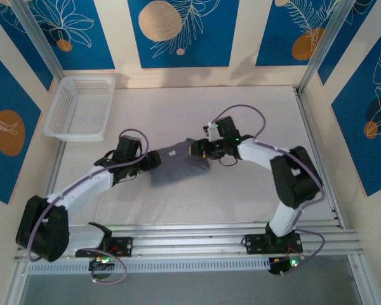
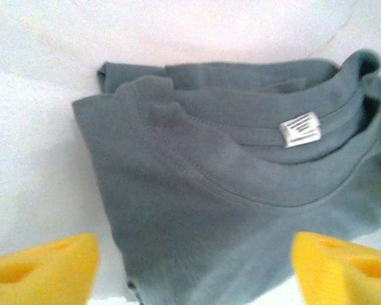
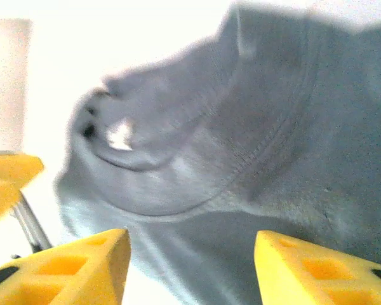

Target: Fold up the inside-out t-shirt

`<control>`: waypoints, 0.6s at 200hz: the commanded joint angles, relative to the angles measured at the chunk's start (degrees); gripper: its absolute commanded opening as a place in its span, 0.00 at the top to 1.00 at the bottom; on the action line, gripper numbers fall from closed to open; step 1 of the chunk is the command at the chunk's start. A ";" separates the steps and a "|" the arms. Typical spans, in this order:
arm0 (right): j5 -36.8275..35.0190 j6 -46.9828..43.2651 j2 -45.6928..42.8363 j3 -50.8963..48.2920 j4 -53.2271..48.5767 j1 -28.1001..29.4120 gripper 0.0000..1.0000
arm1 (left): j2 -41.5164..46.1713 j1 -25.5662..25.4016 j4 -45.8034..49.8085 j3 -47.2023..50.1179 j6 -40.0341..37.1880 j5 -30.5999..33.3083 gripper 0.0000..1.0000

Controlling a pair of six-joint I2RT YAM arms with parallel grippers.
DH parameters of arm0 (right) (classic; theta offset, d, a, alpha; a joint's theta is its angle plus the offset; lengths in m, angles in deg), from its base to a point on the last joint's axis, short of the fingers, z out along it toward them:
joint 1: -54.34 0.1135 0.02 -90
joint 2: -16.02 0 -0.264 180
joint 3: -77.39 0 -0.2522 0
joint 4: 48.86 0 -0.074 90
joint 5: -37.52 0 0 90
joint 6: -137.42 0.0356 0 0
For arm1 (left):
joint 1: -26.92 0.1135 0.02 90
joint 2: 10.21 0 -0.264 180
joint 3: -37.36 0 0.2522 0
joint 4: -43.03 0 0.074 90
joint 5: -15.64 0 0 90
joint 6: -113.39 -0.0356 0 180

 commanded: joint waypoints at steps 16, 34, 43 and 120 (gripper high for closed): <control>3.78 15.42 -12.41 -9.37 12.92 -8.27 0.39 | -0.27 4.89 2.18 2.31 5.15 -8.30 0.14; 4.98 20.42 -14.94 -12.45 15.07 -10.53 0.38 | -3.88 4.74 -3.45 3.36 6.45 -13.52 0.14; 5.52 20.89 -15.57 -12.45 13.03 -11.04 0.38 | -5.91 4.38 -7.27 3.20 7.16 -16.36 0.16; 2.31 26.24 -27.55 -16.68 5.12 -18.42 0.39 | -43.75 -14.92 -24.81 -28.34 11.68 -11.83 0.37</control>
